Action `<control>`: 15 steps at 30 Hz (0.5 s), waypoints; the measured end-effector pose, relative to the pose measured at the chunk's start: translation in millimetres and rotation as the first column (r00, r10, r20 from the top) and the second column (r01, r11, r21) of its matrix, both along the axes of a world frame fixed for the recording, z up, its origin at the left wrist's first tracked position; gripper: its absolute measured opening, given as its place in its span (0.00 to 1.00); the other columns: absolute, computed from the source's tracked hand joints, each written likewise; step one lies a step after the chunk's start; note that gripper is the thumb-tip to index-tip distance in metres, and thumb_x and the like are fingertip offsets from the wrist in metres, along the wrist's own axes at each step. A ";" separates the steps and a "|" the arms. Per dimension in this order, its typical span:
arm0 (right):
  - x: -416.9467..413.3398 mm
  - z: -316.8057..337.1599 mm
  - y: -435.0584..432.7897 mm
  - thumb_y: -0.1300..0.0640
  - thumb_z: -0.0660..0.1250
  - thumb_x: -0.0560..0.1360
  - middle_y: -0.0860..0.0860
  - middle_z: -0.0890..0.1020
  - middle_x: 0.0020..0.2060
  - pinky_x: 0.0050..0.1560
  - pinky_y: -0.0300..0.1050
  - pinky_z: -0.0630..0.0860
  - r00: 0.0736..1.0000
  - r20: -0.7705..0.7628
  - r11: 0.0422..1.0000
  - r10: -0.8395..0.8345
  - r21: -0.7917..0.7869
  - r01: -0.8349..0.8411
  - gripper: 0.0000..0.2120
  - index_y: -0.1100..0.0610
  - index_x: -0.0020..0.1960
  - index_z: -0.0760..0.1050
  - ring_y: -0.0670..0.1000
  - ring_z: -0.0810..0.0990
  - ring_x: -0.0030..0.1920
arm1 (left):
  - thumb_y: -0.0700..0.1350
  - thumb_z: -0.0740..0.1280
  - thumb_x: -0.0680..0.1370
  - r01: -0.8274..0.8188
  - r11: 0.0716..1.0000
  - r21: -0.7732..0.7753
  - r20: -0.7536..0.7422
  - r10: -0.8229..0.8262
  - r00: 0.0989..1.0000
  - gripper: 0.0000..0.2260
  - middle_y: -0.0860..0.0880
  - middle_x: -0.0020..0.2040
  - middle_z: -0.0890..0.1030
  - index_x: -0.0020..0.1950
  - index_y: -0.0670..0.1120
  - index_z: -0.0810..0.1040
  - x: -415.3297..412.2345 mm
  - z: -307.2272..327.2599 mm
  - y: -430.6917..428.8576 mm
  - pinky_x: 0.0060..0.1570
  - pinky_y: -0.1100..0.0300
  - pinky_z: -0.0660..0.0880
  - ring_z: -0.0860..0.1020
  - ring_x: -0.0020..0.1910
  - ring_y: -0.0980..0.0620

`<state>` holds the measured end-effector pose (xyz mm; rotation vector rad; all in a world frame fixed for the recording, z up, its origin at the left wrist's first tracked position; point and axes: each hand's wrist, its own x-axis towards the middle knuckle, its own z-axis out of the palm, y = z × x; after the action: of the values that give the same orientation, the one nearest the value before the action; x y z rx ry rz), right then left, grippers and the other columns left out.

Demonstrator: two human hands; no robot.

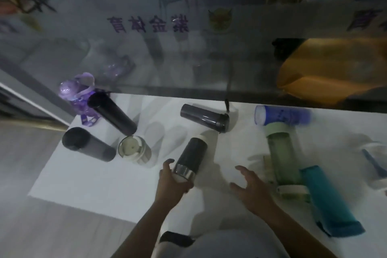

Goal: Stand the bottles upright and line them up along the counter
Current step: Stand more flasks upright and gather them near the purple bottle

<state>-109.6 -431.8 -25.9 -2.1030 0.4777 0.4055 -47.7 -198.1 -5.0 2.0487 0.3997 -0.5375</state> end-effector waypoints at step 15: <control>24.4 -15.6 25.1 0.45 0.66 0.74 0.52 0.68 0.71 0.68 0.49 0.67 0.976 -0.045 0.975 0.215 -0.040 -0.217 0.31 0.52 0.73 0.64 0.55 0.68 0.70 | 0.47 0.74 0.68 0.327 0.772 0.546 0.032 -0.409 0.912 0.34 0.51 0.67 0.67 0.70 0.57 0.64 5.2 93.1 30.7 0.58 0.51 0.75 0.68 0.63 0.46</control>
<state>-85.1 -406.8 -41.4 -2.2022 0.2838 0.5683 -42.6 -167.4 88.2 2.7205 0.0395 -0.5403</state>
